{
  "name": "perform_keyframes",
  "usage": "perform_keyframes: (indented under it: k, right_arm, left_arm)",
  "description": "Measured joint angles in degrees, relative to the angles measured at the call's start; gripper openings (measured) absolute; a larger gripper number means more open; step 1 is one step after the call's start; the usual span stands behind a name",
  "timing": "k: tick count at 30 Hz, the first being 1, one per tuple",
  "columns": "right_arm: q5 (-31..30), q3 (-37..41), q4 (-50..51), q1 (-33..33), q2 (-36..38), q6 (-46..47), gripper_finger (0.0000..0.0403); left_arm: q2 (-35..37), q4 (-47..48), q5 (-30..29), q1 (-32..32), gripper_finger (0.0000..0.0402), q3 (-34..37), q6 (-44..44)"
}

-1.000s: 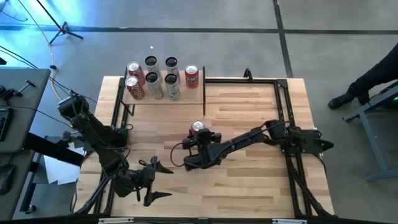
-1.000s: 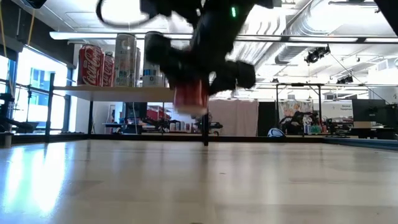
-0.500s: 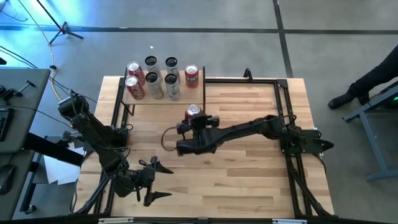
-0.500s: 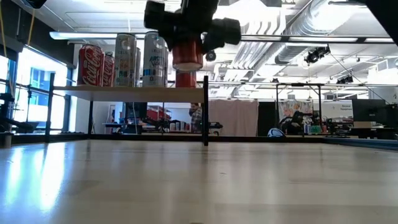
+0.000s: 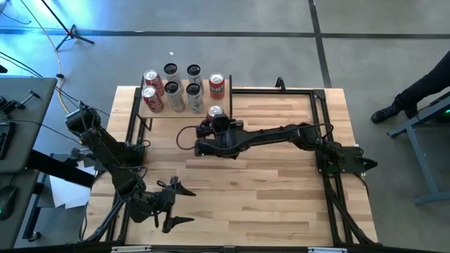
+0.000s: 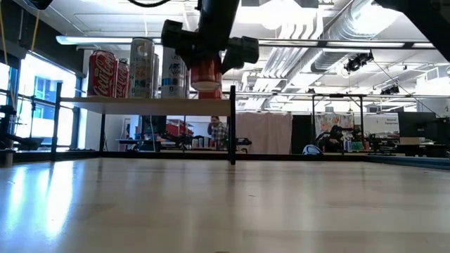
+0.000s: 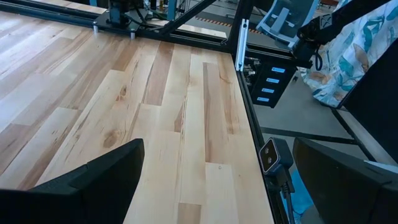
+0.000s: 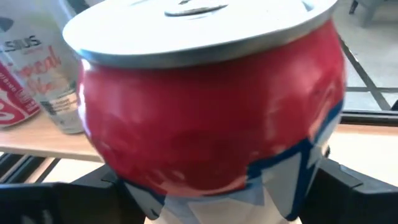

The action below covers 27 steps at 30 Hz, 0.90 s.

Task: Place canned beverage on shelf
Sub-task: Put the orange soda can on the shelf aligned with the other orange soda can

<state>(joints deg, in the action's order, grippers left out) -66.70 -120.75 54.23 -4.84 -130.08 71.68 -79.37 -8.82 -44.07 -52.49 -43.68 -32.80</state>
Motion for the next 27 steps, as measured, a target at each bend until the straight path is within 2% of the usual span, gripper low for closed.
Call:
perform_keyframes:
  k: [4, 21, 27]
  right_arm:
    - [1.2, 0.0, -1.9, 1.3, 0.0, -3.0, 0.0286]
    - [4.6, 0.0, -3.7, 5.9, 0.0, -4.0, 0.0286]
    - [7.2, 0.0, -8.5, 7.6, 0.0, -9.0, 0.0286]
  left_arm:
    - [0.0, 0.0, 0.0, 0.0, 0.0388, 0.0, 0.0]
    - [0.0, 0.0, 0.0, 0.0, 0.0388, 0.0, 0.0]
    - [0.0, 0.0, -1.5, 0.0, 0.0388, 0.0, 0.0]
